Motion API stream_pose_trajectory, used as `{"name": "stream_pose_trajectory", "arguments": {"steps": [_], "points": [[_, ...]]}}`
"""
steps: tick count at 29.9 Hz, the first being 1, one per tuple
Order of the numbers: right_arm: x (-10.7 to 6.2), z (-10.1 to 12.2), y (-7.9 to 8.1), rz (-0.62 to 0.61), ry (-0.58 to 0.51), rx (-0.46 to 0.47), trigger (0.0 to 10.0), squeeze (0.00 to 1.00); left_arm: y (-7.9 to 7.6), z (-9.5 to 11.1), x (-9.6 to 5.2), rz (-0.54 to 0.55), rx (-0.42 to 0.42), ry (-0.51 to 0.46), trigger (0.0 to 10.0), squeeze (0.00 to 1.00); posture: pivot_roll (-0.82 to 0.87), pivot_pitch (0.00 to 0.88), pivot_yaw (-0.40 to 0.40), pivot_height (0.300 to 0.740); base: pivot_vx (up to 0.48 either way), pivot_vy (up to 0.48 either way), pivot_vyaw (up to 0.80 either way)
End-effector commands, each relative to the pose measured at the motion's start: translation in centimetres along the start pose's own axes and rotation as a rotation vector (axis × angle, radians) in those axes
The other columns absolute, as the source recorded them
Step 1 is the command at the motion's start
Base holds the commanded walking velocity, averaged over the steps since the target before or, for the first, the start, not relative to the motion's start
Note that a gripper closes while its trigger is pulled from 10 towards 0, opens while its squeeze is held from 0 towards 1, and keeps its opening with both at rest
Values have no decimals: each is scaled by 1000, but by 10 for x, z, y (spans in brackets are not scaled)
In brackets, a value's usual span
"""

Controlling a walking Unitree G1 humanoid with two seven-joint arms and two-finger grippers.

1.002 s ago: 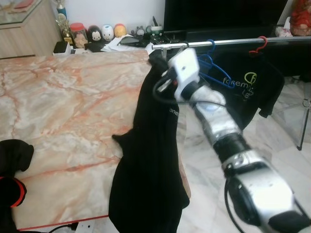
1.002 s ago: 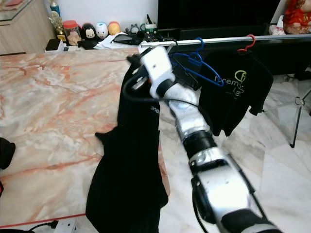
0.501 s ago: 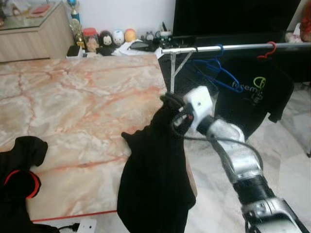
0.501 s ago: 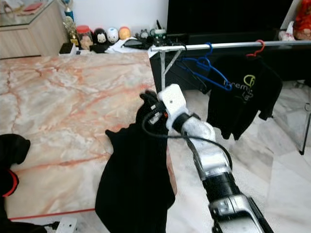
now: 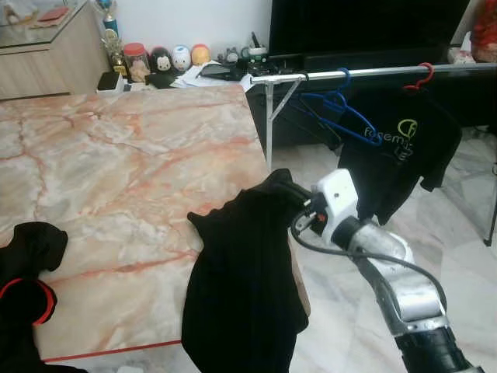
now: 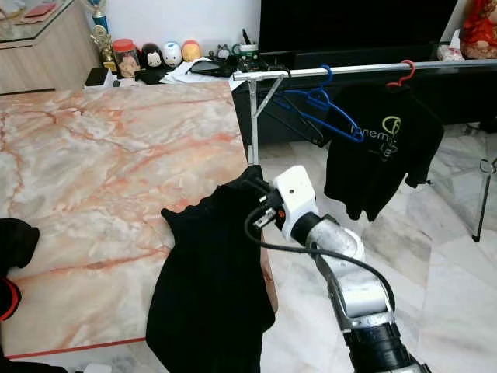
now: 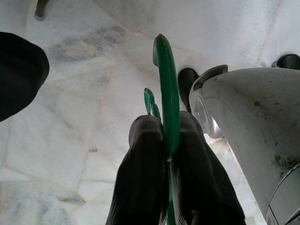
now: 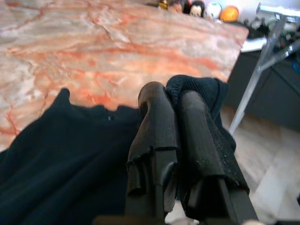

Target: Hang hanger

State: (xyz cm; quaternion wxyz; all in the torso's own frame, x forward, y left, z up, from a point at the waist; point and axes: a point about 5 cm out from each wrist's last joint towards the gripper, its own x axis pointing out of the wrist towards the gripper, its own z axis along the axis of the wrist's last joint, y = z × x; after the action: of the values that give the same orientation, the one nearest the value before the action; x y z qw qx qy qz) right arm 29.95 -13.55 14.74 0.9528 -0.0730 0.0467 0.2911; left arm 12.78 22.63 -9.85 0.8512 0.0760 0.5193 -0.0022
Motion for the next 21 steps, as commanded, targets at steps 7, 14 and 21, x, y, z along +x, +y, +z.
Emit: {"name": "stream_pose_trajectory", "arguments": {"steps": [7,14,21], "points": [[-8,-2,2,7,21,27,10000,443,-13,-2,1,-29,20,23,10000,0,-97,51,8,740,0,0,0],[-8,0,3,5,13,32,10000,1000,-6,4,2,-19,22,10,10000,0,-97,43,9,740,0,0,0],[-13,-1,4,-25,16,49,10000,1000,-6,5,2,-18,30,9,10000,0,-94,42,7,740,0,0,0]]}}
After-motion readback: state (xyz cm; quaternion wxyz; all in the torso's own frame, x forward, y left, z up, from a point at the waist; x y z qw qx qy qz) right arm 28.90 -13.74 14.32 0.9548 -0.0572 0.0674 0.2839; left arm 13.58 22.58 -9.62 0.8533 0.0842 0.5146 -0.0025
